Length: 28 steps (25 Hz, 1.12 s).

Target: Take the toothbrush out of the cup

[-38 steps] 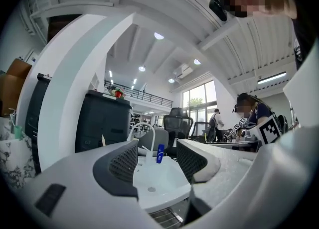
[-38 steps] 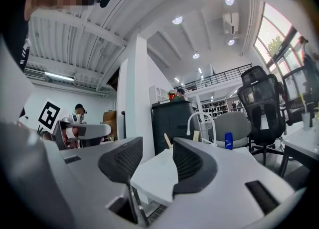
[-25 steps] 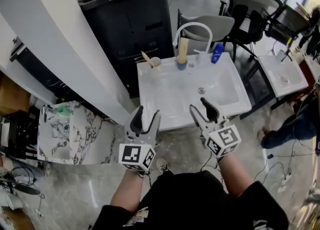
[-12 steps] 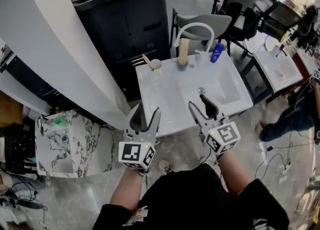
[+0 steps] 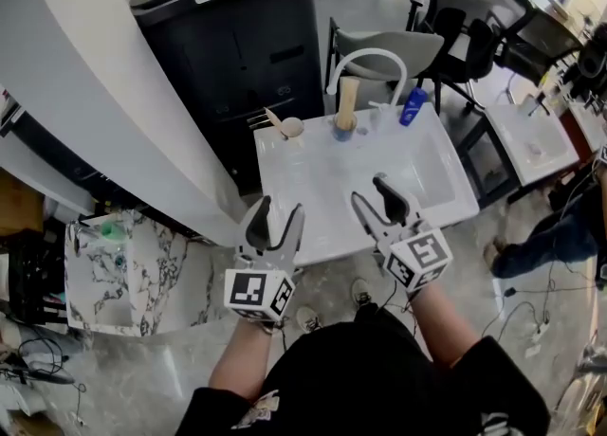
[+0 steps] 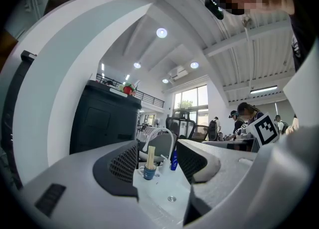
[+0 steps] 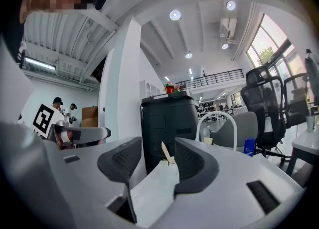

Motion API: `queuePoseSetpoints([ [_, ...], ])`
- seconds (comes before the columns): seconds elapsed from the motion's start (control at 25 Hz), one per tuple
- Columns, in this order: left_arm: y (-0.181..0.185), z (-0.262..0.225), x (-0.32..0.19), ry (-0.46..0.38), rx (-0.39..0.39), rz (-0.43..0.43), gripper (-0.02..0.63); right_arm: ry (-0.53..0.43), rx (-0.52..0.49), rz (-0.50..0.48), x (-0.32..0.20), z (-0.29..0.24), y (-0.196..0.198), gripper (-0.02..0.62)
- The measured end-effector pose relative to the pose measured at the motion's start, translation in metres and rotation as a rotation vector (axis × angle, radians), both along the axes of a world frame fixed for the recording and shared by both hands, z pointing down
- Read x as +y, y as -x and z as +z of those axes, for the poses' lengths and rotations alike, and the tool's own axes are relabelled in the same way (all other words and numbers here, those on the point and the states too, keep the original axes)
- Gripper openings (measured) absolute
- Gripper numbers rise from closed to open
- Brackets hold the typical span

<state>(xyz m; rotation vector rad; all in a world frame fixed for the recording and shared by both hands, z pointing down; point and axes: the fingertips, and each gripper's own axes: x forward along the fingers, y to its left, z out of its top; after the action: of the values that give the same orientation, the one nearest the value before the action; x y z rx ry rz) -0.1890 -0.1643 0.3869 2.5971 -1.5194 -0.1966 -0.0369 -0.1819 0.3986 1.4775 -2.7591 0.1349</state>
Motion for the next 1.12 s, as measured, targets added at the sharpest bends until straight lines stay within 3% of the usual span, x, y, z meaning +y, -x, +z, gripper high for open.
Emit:
queuePoseSetpoints([
  [1.12, -0.068, 0.002, -0.036, 0.008, -0.035, -0.113, 0.227, 0.037, -0.014, -0.101, -0.123, 0.026, -0.070, 0.225],
])
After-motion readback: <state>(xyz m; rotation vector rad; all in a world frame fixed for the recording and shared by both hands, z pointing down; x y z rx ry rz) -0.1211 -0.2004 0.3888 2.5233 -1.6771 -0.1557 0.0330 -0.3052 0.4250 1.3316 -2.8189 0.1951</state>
